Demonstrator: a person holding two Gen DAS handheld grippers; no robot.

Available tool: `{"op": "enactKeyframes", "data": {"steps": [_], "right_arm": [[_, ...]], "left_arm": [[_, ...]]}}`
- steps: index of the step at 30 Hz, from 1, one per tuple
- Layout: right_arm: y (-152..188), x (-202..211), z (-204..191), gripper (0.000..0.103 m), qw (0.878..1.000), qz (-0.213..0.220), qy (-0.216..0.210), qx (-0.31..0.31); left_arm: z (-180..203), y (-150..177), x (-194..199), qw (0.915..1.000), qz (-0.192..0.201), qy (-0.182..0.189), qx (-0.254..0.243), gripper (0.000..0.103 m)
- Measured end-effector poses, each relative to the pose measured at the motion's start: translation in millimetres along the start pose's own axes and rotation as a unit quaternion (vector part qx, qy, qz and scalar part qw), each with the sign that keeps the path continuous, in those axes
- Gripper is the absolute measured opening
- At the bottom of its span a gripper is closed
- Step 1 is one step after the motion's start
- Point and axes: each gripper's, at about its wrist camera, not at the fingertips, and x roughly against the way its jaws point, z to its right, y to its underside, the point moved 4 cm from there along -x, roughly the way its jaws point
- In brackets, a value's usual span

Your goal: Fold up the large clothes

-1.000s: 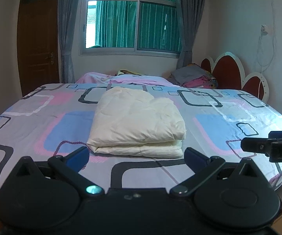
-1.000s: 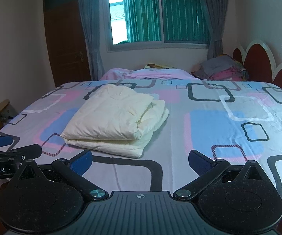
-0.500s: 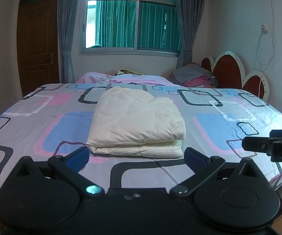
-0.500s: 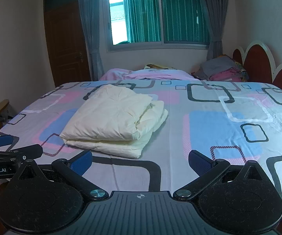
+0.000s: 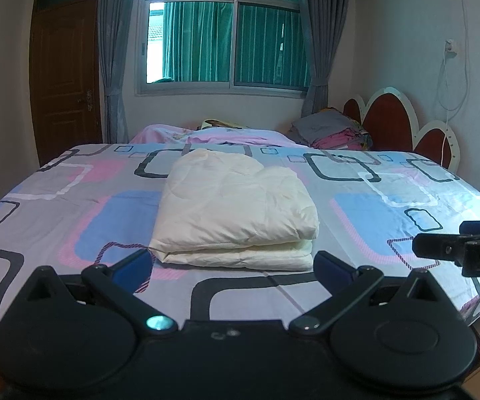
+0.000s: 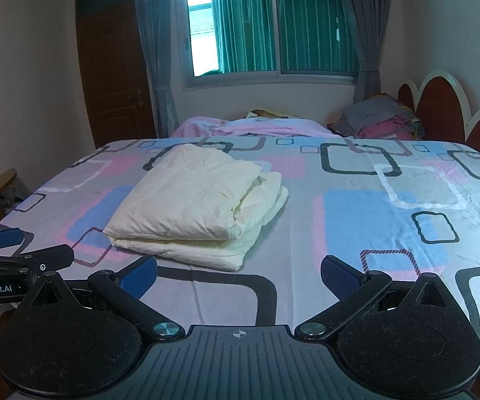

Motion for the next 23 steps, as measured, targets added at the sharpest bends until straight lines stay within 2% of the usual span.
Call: {"op": "enactKeyframes", "data": {"steps": [23], "right_arm": [[-0.4, -2.7, -1.4, 0.103, 1.0, 0.0, -0.005, 0.004]], "left_arm": [[-8.2, 0.6, -3.1, 0.9999, -0.004, -0.007, 0.008, 0.103]]}}
